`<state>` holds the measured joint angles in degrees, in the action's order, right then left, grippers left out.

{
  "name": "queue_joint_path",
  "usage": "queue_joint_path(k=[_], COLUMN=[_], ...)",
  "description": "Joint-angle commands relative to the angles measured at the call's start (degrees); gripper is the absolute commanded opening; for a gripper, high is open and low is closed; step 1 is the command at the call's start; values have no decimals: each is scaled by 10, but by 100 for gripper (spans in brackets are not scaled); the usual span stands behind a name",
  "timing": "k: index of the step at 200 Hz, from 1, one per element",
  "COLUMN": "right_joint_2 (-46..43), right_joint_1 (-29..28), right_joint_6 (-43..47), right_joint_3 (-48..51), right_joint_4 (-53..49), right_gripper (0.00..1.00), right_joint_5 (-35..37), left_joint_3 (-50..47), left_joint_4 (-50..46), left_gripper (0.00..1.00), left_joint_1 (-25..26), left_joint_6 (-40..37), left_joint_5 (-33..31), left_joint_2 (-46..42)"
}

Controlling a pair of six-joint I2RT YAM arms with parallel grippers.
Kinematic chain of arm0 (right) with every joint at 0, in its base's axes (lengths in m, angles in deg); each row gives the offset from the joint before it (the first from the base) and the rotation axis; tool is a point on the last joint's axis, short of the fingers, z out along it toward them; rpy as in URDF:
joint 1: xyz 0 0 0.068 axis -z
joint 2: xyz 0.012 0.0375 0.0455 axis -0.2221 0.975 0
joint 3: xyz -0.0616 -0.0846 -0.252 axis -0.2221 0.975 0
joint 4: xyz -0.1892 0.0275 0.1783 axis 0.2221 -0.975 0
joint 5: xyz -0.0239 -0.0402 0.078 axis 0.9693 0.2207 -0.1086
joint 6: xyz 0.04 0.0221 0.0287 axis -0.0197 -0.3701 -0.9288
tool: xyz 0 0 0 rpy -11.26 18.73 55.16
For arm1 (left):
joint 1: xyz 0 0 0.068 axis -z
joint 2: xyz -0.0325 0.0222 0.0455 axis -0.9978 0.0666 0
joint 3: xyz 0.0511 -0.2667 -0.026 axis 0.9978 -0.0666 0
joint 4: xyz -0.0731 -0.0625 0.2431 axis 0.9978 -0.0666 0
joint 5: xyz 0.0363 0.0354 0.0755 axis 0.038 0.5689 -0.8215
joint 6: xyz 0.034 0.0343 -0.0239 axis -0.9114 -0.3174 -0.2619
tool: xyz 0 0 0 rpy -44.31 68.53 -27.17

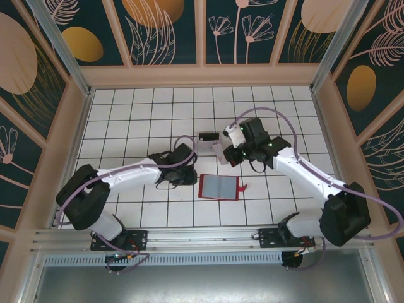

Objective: Take the credit cards out of the card holder

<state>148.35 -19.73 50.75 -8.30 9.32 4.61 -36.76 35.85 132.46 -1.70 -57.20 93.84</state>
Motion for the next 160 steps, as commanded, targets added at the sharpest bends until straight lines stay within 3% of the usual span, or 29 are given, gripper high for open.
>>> queue_joint_path(k=[1, 66, 160], right_joint_2=[22, 134, 288], right_joint_1=[4, -24, -30], right_joint_6=[179, 429, 545], right_joint_3=[-54, -209, -392], right_joint_4=[-57, -172, -270], right_gripper=[0, 0, 0], right_joint_5=[12, 68, 88], left_joint_3=[-31, -84, -101], left_joint_4=[24, 21, 14], left_gripper=[25, 26, 27], left_joint_1=[-23, -64, -70], left_joint_6=[11, 0, 10], left_joint_5=[-3, -7, -18], left_joint_2=[-33, -87, -118])
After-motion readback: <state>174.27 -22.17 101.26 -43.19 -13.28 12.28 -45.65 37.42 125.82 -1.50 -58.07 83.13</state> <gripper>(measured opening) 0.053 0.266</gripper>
